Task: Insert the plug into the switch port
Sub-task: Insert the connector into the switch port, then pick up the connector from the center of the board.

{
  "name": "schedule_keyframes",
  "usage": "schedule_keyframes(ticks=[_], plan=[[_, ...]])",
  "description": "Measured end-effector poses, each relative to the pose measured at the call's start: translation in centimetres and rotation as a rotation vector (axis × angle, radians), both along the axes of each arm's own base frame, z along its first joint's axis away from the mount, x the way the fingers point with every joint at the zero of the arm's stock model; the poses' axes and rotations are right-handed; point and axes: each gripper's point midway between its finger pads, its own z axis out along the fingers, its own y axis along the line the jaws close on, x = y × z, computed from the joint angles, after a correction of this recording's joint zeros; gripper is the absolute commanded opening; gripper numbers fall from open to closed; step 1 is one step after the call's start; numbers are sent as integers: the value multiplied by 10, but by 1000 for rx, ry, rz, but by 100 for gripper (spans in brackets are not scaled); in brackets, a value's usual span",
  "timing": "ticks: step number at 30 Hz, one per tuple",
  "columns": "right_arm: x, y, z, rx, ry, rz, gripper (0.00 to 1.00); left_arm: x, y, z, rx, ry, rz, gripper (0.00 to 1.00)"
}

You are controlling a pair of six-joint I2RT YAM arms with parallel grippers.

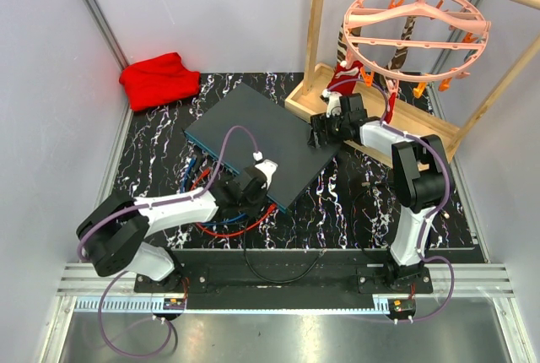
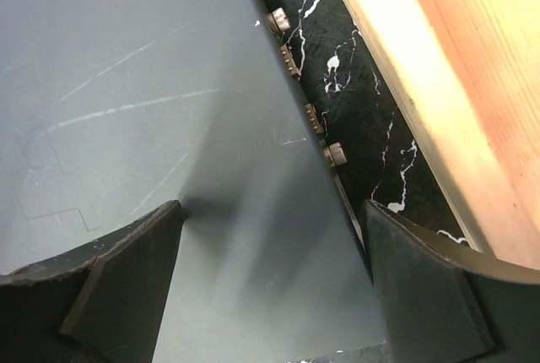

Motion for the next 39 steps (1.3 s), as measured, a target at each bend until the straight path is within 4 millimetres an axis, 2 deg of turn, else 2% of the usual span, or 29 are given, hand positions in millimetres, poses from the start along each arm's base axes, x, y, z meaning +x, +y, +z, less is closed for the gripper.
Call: schedule_keyframes(ticks=[1,4,6,7,8,11,15,18,20,22,23,26,28,30,33,39], plan=[[0,0,0,-10,2,-8,93,0,1,1,-7,-5,2,28],[0,-1,2,-34,3,-31,95,5,4,14,-48,-54,23,45],[-4,-2,7,-55,8,-54,96,18,3,41,-122,-138,60,61],[-8,-2,12,-64,11,-64,96,23,4,57,-155,-182,76,64],[-10,-3,18,-70,11,-76,96,27,5,70,-182,-218,85,71],[-29,-3,49,-68,4,-108,95,31,12,115,-271,-324,116,87],[-57,-17,96,-52,-36,-210,93,25,39,153,-311,-414,152,94],[-84,-40,106,-43,-10,-338,89,21,63,178,-308,-487,172,95],[-106,-59,100,-44,32,-440,84,20,79,198,-309,-557,186,95],[-130,-75,83,-58,100,-534,78,20,92,214,-299,-624,203,95],[-140,-82,71,-68,141,-575,72,19,99,220,-293,-656,211,95],[-167,-95,37,-106,262,-679,66,18,112,229,-269,-714,229,95],[-178,-99,21,-121,319,-727,63,18,116,227,-252,-724,234,95],[-185,-102,8,-138,364,-769,57,18,118,220,-231,-720,232,95],[-187,-104,-7,-161,407,-818,56,18,119,211,-199,-708,225,95],[-187,-105,-36,-187,457,-861,52,20,122,209,-181,-710,227,95]])
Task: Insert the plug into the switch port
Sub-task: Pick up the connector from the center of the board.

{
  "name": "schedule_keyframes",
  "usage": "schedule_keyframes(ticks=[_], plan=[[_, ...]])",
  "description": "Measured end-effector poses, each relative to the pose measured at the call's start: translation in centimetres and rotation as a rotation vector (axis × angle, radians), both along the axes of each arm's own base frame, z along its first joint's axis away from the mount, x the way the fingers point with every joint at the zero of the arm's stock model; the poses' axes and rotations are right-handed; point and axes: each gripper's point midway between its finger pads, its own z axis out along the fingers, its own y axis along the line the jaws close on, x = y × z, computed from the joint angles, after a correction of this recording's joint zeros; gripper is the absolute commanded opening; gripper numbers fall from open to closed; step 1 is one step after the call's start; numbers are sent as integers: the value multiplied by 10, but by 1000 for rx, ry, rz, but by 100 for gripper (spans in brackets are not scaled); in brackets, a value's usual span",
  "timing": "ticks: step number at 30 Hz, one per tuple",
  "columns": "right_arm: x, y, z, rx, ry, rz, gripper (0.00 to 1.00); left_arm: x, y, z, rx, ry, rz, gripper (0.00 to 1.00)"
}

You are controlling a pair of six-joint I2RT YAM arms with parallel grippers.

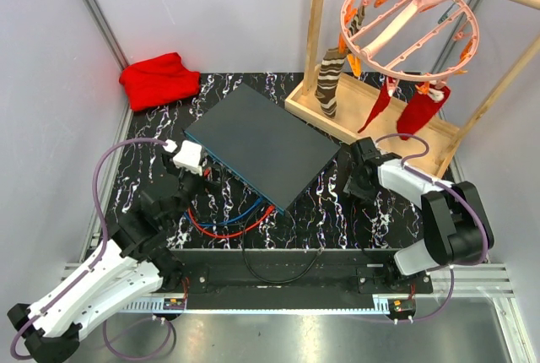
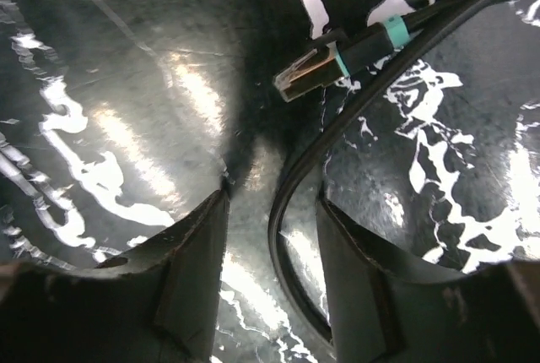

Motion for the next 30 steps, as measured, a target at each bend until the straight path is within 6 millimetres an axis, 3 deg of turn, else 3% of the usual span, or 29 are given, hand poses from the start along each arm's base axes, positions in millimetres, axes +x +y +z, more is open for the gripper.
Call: schedule_keyframes(ticks=[4,5,8,13,16,22,26,30], plan=[[6,2,-3,2,-13,0,30,1,2,0,2,1,9,95],[7,2,-3,4,-16,4,19,2,3,-1,3,3,12,95],[8,5,-3,19,-23,23,1,3,2,-3,9,9,14,95],[-10,24,7,23,-15,141,0,6,-1,-9,21,30,11,95],[-19,53,25,23,-47,276,0,8,-4,-15,18,54,8,95],[-26,132,83,58,-217,575,0,13,-16,-29,-30,134,-2,95],[-46,190,113,64,-323,830,0,19,-20,-27,-77,166,16,95],[-69,233,117,51,-386,1055,0,29,-21,-23,-135,191,49,95]])
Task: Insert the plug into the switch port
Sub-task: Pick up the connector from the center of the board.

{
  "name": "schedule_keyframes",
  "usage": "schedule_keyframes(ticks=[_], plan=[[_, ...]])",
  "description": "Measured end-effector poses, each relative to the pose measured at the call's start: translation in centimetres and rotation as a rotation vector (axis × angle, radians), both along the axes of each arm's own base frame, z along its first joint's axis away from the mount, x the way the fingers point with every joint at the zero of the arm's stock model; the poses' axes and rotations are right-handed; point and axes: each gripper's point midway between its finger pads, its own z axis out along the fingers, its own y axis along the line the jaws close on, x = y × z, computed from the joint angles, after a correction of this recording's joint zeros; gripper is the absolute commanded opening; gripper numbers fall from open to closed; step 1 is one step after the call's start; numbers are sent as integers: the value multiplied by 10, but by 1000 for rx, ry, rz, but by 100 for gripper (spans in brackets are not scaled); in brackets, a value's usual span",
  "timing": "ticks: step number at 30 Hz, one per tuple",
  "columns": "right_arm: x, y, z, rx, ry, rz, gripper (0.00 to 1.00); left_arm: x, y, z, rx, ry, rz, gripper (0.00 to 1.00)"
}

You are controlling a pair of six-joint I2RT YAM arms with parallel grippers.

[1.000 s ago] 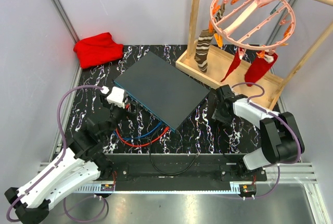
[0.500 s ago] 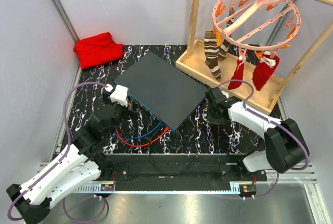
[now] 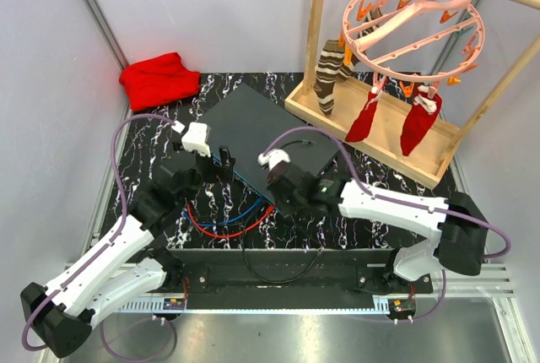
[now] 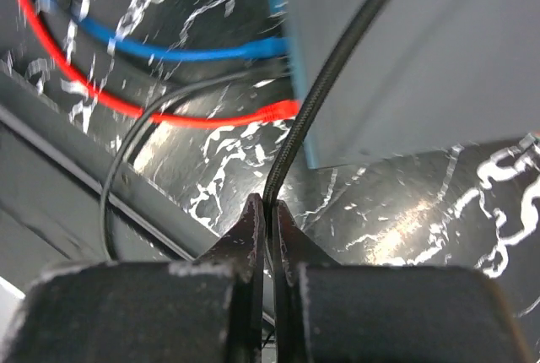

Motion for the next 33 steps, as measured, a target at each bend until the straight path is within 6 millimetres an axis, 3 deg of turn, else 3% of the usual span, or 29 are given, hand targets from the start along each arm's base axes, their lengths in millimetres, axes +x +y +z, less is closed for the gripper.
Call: schedule_keyframes(ticks=[4,10,16,24,27,29,32,33], plan=[[-13,16,-13,-52,-32,144,0,10,-5,-9,-66,67,29,95],[-16,30,-17,-48,-84,263,0,20,-17,-43,-144,222,45,92],[-21,27,-34,-67,-92,335,0,27,-35,-80,-162,389,28,89],[-26,21,-49,-85,-88,373,0,38,-70,-92,-223,505,-55,72],[-26,23,-49,-79,-94,376,0,42,-81,-106,-226,559,-76,55],[-26,23,-50,-75,-96,378,1,41,-85,-117,-219,595,-80,36],[-26,24,-50,-70,-96,379,4,36,-86,-130,-203,637,-81,0],[-26,24,-51,-69,-95,380,7,35,-87,-131,-201,639,-86,0]])
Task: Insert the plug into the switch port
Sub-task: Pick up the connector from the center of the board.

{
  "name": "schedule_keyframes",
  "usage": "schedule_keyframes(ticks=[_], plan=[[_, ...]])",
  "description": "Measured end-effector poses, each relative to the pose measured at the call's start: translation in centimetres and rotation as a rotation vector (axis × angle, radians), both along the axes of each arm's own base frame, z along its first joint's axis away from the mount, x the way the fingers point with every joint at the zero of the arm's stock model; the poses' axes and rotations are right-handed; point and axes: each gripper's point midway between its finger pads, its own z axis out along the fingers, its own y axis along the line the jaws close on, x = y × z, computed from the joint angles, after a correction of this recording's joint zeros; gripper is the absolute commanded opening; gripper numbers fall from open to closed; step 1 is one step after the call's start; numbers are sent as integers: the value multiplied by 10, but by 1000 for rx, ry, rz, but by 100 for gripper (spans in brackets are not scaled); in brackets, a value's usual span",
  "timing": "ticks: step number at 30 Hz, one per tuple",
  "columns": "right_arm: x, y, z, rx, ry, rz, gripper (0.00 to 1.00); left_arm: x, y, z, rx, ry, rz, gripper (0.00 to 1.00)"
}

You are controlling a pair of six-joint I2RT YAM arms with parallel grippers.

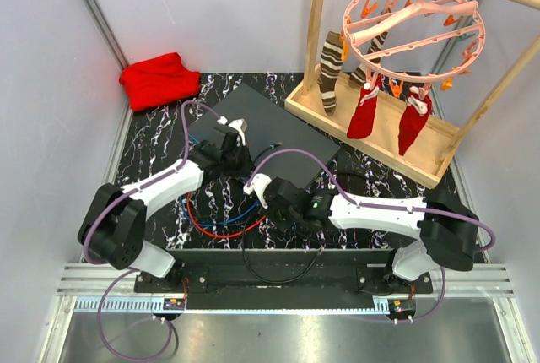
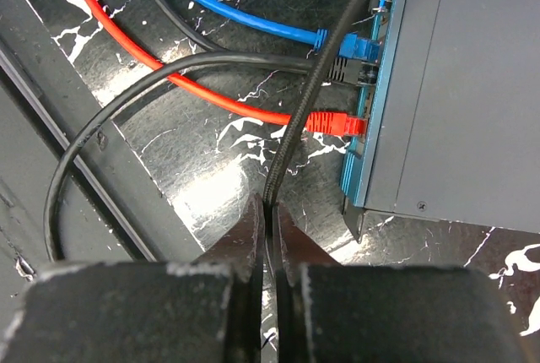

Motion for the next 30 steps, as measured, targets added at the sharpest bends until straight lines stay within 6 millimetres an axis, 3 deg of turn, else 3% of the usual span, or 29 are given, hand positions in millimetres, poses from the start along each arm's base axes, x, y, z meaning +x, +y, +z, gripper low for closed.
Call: schedule_keyframes(ticks=[2,3,5,10,14,21,30], plan=[[0,0,0,5,2,-5,11,-1,-2,3,-4,-9,-9,0],[0,0,-1,6,4,-10,25,-1,-2,5,-8,-19,-14,0],[0,0,1,15,10,-21,40,-4,-1,11,-17,-43,-18,0],[17,-7,20,107,71,-99,65,-18,9,33,-66,-125,-14,0],[54,-23,46,216,112,-232,72,-34,16,47,-140,-194,5,0],[119,-31,101,466,139,-447,75,-69,25,47,-243,-199,15,0],[149,-25,130,703,234,-610,75,-84,27,63,-328,-256,8,0]])
